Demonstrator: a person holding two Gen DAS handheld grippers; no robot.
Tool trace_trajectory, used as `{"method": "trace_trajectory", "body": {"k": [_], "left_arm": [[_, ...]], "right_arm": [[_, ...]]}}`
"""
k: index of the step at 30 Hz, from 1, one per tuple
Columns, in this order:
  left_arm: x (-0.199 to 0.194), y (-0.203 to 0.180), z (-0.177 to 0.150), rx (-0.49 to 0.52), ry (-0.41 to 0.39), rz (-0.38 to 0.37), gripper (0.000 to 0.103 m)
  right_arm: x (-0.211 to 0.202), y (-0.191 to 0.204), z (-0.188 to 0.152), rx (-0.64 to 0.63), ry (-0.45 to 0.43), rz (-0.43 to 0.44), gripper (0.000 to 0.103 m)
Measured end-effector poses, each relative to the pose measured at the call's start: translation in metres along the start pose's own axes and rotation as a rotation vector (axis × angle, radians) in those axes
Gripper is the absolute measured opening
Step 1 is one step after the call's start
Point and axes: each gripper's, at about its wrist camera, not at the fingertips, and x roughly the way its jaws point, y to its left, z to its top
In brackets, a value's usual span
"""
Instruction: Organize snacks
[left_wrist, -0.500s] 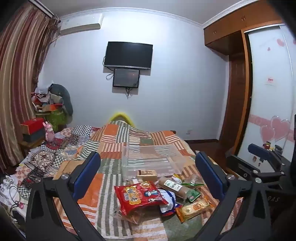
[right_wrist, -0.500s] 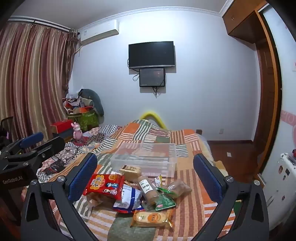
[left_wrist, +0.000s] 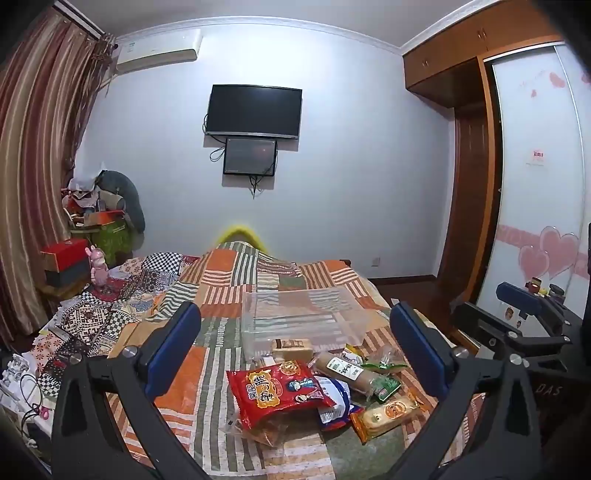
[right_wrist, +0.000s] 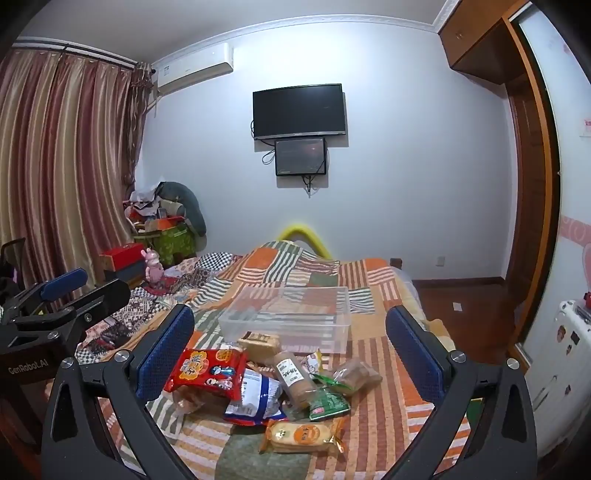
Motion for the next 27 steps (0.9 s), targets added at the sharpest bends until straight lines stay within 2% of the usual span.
{"method": "trace_trajectory", "body": {"k": [27], "left_arm": [[0.0048, 0.0018, 0.0014, -0.01, 0.028, -0.004, 0.103]], "right_arm": [[-0.0065, -0.0066, 0.0033, 0.026, -0.015, -0.007, 0.103]]}}
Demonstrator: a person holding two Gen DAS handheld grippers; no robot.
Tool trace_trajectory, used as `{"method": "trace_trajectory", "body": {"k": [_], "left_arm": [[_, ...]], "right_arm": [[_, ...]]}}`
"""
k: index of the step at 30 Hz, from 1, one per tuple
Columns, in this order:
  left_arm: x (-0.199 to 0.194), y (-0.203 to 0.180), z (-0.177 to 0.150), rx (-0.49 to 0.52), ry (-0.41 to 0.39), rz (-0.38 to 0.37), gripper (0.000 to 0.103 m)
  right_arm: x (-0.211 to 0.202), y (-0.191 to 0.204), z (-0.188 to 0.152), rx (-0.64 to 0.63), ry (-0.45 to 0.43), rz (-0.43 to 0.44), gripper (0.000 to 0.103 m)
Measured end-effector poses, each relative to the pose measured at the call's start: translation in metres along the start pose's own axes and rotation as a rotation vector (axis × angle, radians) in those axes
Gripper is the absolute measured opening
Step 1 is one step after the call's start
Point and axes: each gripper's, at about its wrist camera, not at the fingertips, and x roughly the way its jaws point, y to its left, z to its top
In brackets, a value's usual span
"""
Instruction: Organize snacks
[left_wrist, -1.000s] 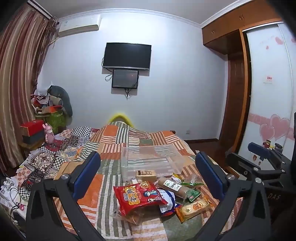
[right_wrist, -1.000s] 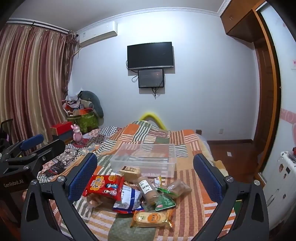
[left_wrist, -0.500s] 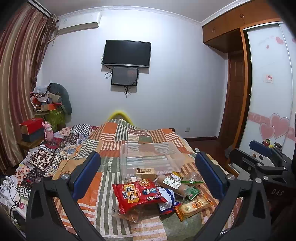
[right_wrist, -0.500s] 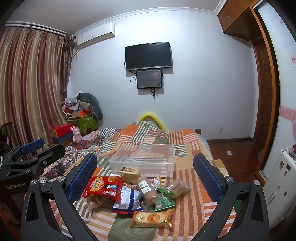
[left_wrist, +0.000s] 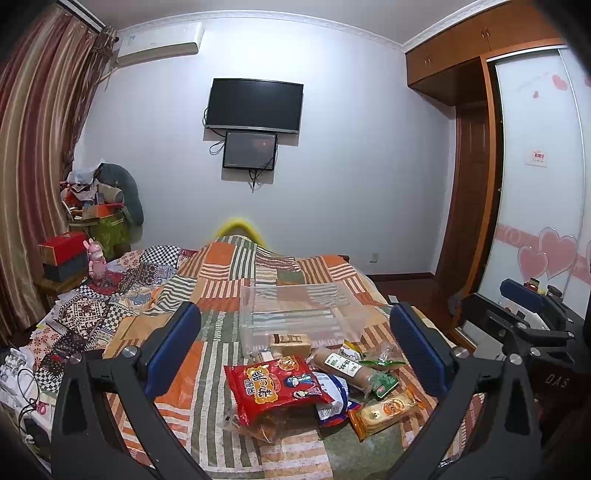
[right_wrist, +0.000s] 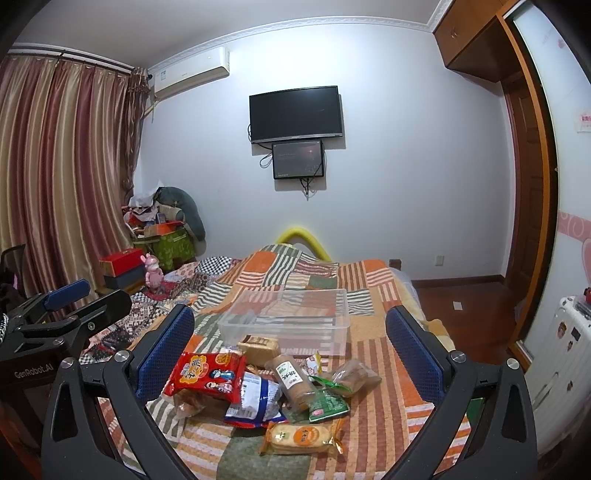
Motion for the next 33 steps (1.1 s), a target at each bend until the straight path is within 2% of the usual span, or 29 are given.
{"method": "trace_trajectory", "body": {"k": [33], "left_arm": [[0.0012, -0.0002, -0.002, 0.004, 0.004, 0.009, 0.103]], "right_arm": [[0.0019, -0.0012, -0.0015, 0.008, 0.004, 0.007, 0.103]]}}
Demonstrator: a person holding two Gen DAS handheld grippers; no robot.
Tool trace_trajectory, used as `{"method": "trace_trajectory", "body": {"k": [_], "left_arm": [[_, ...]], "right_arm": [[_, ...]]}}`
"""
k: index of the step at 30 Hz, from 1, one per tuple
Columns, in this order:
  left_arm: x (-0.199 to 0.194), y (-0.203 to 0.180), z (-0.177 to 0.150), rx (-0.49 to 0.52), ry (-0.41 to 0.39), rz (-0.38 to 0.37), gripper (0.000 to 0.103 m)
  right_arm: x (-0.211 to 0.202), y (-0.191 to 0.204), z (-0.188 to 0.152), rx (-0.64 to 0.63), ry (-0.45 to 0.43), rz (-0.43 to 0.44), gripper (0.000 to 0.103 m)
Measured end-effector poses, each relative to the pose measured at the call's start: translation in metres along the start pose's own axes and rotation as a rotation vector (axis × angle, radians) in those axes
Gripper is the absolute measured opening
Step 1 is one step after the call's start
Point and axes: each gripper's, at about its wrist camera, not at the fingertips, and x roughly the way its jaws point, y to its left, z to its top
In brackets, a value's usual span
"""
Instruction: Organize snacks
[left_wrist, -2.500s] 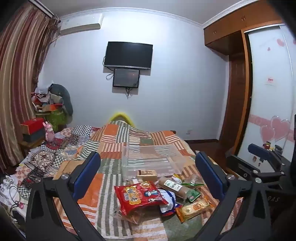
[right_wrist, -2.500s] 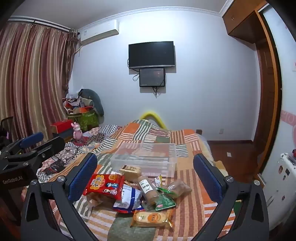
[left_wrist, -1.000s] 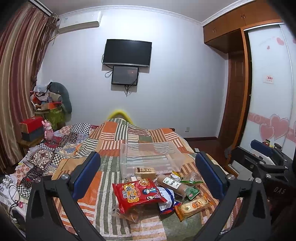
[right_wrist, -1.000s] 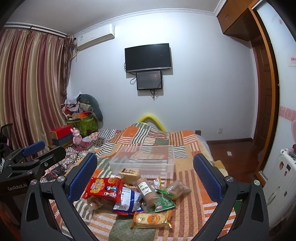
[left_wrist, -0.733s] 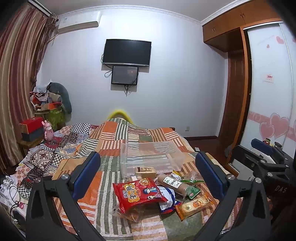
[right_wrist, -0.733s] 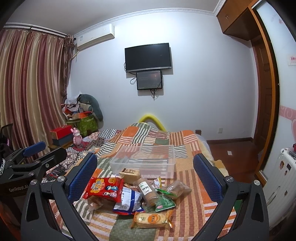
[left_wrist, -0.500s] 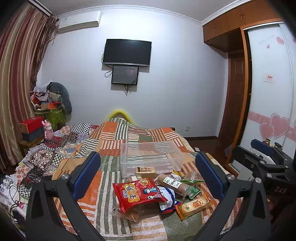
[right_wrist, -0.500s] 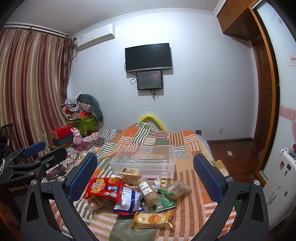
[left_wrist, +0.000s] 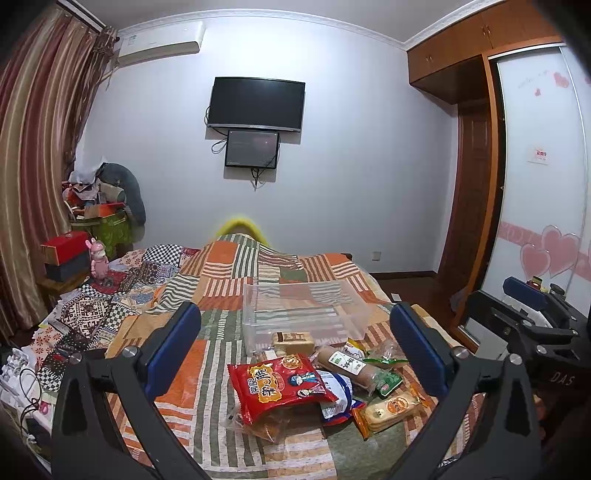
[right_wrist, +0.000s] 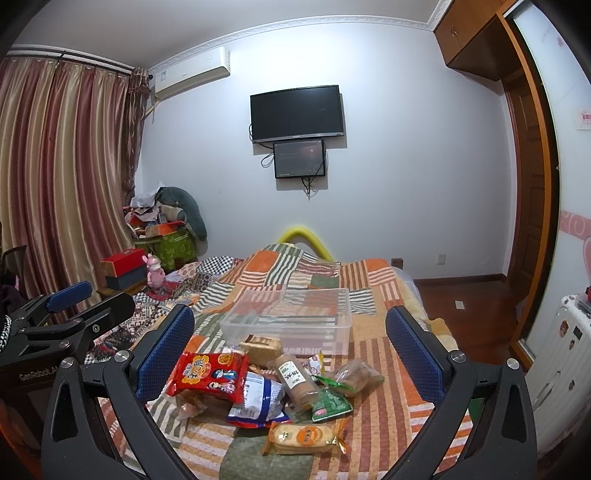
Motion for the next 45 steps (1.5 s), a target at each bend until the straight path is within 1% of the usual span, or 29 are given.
{"method": "trace_trajectory", "body": {"k": [13, 17, 19, 21, 25, 29, 31, 36, 40, 45], "left_arm": [[-0.002, 0.002, 0.001, 0.002, -0.012, 0.004, 0.103], [0.001, 0.004, -0.002, 0.005, 0.004, -0.004, 0.103], [0.006, 0.005, -0.003, 0.01, 0.022, -0.018, 0.103], [0.013, 0.007, -0.006, 0.014, 0.045, -0.024, 0.103], [0.029, 0.012, -0.013, 0.021, 0.103, -0.043, 0.103], [0.045, 0.014, -0.022, 0.046, 0.158, -0.045, 0.101], [0.055, 0.013, -0.029, 0.075, 0.19, -0.046, 0.094], [0.081, 0.012, -0.047, 0.122, 0.289, -0.062, 0.083], [0.103, 0.016, -0.061, 0.111, 0.377, -0.086, 0.082], [0.131, 0.029, -0.075, 0.066, 0.465, -0.055, 0.082]], "right_arm": [[0.003, 0.002, -0.001, -0.007, 0.003, 0.004, 0.103], [0.01, 0.001, -0.006, -0.011, 0.025, -0.005, 0.103], [0.017, -0.001, -0.011, -0.005, 0.056, -0.01, 0.103], [0.024, -0.004, -0.017, 0.0, 0.086, -0.01, 0.103], [0.041, -0.015, -0.033, 0.021, 0.178, -0.003, 0.103], [0.056, -0.026, -0.048, 0.021, 0.256, -0.041, 0.103], [0.063, -0.031, -0.056, 0.034, 0.301, -0.038, 0.103], [0.08, -0.041, -0.072, 0.062, 0.391, -0.023, 0.103], [0.09, -0.042, -0.083, 0.071, 0.437, 0.003, 0.103], [0.103, -0.037, -0.094, 0.067, 0.493, 0.043, 0.102]]}}
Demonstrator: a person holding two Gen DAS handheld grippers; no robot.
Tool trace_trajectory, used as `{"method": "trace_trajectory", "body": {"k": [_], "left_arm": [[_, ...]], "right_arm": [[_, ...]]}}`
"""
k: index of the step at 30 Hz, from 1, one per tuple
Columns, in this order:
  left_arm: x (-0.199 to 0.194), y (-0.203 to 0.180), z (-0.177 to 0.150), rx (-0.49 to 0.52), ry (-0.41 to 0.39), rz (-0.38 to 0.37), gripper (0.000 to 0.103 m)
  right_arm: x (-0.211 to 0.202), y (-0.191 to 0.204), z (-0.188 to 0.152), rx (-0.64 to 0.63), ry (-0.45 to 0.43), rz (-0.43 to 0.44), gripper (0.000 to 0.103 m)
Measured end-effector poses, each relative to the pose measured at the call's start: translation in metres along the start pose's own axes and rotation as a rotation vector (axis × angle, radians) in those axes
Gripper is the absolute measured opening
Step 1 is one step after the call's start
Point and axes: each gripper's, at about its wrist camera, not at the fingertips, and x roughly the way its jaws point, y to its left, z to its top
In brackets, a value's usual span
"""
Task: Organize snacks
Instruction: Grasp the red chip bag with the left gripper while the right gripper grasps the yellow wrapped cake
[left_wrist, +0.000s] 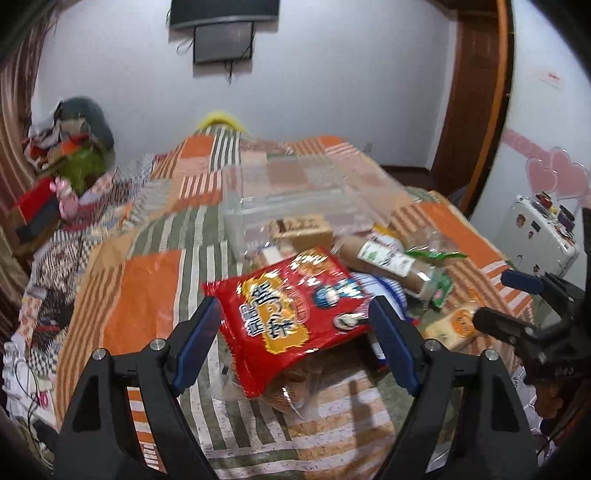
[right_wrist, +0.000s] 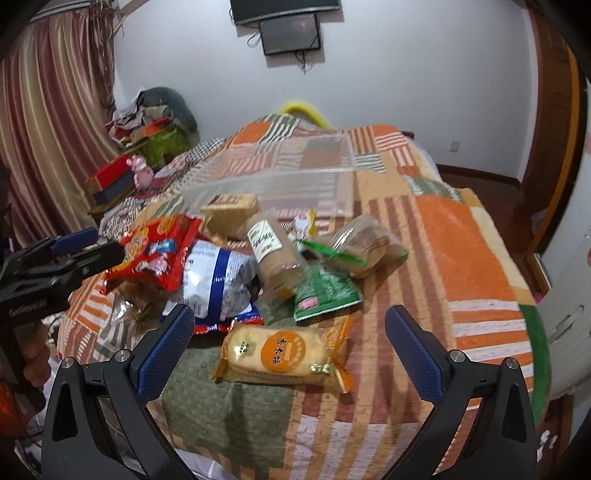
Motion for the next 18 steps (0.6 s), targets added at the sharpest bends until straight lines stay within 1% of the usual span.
{"method": "trace_trajectory", "body": {"k": [2, 5, 9, 11, 15, 18], "left_arm": [[0.012, 0.005, 0.0, -0.017, 0.034, 0.008, 0.084], [0.027, 0.008, 0.002, -0.042, 0.07, 0.0, 0.092], [0.035, 0.01, 0.003, -0.095, 0.079, -0.054, 0.102], [0.037, 0.007, 0.004, -0.091, 0.077, -0.078, 0.103], [0.05, 0.0, 0.007, -0.052, 0.093, -0.016, 0.103], [0.058, -0.003, 0.008, -0.033, 0.1, 0.014, 0.103]], "right_arm": [[0.008, 0.001, -0.001, 0.002, 0.023, 0.008, 0.102], [0.019, -0.001, -0.003, 0.013, 0.054, 0.012, 0.102], [0.029, -0.005, -0.007, 0.029, 0.09, 0.016, 0.103], [0.034, -0.007, -0.009, 0.031, 0.112, 0.016, 0.103], [0.042, -0.011, -0.013, 0.04, 0.151, 0.013, 0.103], [0.041, -0.011, -0.015, 0.035, 0.151, 0.023, 0.103]]}}
